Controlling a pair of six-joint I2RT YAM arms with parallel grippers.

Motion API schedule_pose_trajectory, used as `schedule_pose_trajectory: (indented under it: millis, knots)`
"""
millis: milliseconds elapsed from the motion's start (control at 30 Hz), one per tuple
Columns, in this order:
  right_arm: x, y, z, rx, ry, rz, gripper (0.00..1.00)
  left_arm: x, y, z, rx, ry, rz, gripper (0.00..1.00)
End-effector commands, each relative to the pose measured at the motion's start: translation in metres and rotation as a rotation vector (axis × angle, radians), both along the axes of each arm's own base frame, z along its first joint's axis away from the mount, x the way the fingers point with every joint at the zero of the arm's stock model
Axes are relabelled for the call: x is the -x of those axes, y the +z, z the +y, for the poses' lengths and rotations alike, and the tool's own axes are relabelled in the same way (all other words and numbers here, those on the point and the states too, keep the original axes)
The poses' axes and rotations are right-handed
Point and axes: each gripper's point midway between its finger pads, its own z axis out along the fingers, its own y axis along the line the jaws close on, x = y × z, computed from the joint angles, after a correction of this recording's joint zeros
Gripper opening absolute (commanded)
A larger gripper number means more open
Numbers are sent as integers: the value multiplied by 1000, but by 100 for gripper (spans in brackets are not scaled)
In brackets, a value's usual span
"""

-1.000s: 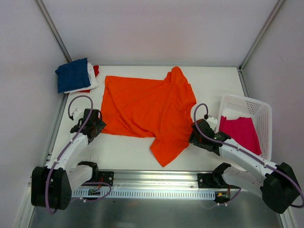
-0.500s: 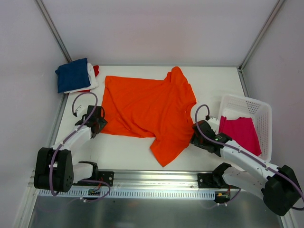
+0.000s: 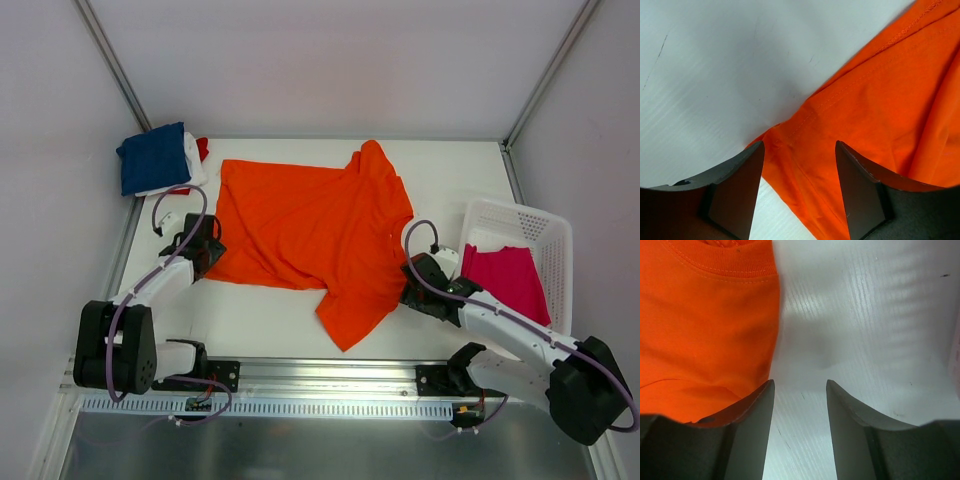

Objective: Fold and stack the t-shirts
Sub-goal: Flatten the tshirt out

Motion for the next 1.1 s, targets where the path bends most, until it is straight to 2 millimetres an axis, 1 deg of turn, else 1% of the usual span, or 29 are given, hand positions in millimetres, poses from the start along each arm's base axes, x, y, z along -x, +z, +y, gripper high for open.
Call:
schedule_pose_trajectory:
  millis: [0, 200, 433, 567, 667, 800, 1067]
  knots:
    - [-4, 1, 0, 15, 3, -17, 49, -14, 8, 6, -36, 11, -24, 59]
    - [-5, 1, -4, 36, 2, -18, 49, -16, -4, 3, -16, 12, 3, 58]
    - [-7, -1, -4, 50, 0, -10, 49, -21, -4, 2, -18, 8, -3, 56]
    - [-8, -1, -2, 54, 3, -5, 48, -20, -5, 4, -23, 11, 0, 48]
    - [-8, -3, -3, 59, 1, 1, 47, -20, -5, 4, -28, 12, -1, 40]
    - [-6, -5, -3, 59, 2, 9, 47, -20, -5, 5, -28, 12, 1, 33]
    - [-6, -5, -5, 66, 3, 5, 47, -19, -6, 5, -29, 12, 4, 31]
